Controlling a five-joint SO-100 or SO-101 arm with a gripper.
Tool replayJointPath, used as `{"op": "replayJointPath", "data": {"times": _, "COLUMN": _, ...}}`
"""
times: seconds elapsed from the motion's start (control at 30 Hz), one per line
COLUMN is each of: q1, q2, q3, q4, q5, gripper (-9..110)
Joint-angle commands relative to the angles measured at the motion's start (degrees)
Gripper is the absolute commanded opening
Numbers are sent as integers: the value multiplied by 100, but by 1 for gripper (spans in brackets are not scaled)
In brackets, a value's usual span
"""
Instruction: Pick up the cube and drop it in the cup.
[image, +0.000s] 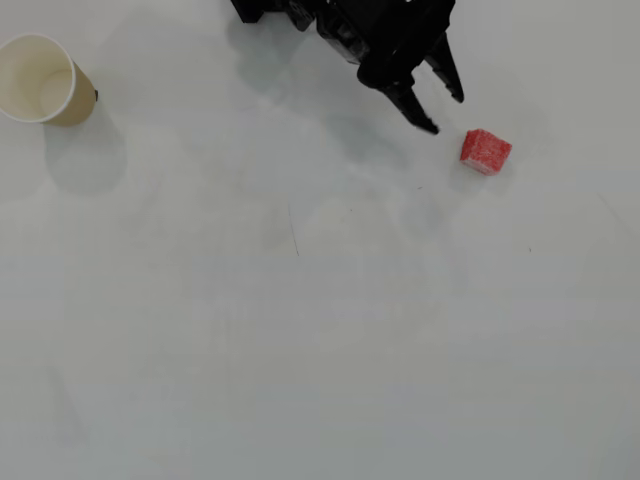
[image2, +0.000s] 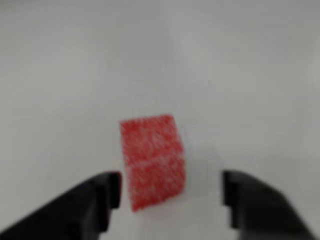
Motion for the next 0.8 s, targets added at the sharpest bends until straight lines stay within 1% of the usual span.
{"op": "replayJointPath", "data": {"times": 0.0, "q1": 9, "q2": -316, "q3": -439, "q4": -255, "q5": -53, "gripper": 31}}
{"op": "replayJointPath", "data": {"times": 0.07, "q1": 0, "q2": -510, "q3": -633, "q4": -255, "q5": -53, "gripper": 38}}
{"op": "replayJointPath", "data": {"times": 0.1, "q1": -9, "q2": -589, "q3": -703, "q4": -255, "q5": -53, "gripper": 38}}
{"op": "replayJointPath", "data": {"times": 0.43, "q1": -88, "q2": -1266, "q3": -1195, "q4": -272, "q5": -44, "gripper": 39}}
{"op": "replayJointPath", "data": {"times": 0.77, "q1": -272, "q2": -2804, "q3": -2312, "q4": -809, "q5": -44, "gripper": 39}}
